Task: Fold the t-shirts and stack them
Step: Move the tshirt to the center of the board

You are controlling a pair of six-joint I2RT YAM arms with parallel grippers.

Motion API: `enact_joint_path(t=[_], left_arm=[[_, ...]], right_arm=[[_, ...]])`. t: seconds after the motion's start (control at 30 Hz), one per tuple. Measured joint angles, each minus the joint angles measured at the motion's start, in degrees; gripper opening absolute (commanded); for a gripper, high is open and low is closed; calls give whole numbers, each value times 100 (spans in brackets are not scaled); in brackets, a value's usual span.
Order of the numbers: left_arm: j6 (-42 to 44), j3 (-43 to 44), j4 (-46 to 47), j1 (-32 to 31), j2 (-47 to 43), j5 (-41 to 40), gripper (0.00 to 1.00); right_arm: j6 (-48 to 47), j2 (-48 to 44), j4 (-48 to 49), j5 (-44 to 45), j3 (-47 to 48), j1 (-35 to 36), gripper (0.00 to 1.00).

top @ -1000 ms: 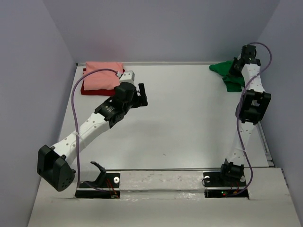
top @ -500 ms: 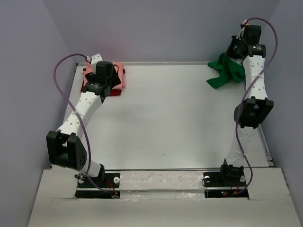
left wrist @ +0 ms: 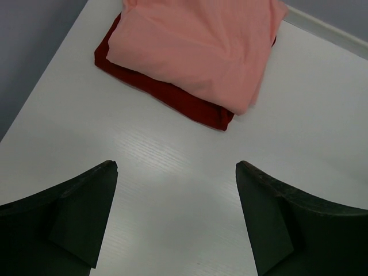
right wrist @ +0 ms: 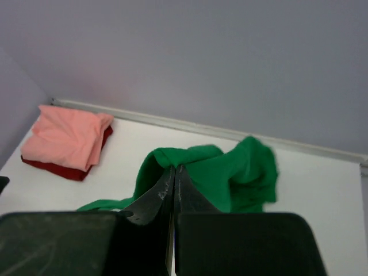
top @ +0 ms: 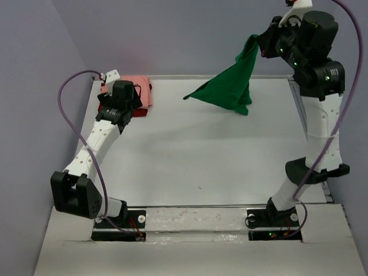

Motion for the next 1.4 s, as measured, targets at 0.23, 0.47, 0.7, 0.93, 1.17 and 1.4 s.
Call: enact_joint_path(t=[0.23,0.47,0.7,0.93,1.17,1.4], left_arm=[[-2,52,-26,269,216,-105,93],[-20,50,-57,422,380,-15,94],[-24,9,4,413,168,26,94],[-48,2,26,415,168,76,94],[-61,-107,68,463,168,94,94],[-68,-109,83,487,168,149,94]], right_arm=[[-575,-1226,111,780,79,723,0],[-1156,-894,184,2385,-264,686,0],[-1305,223,-122,2662,-238,964,0],[-1569,446,-146,2673,457,3427,0],[-2251,1023,236,3563,890,5425,0],[-3209,975,942,4857,505,5626,0]])
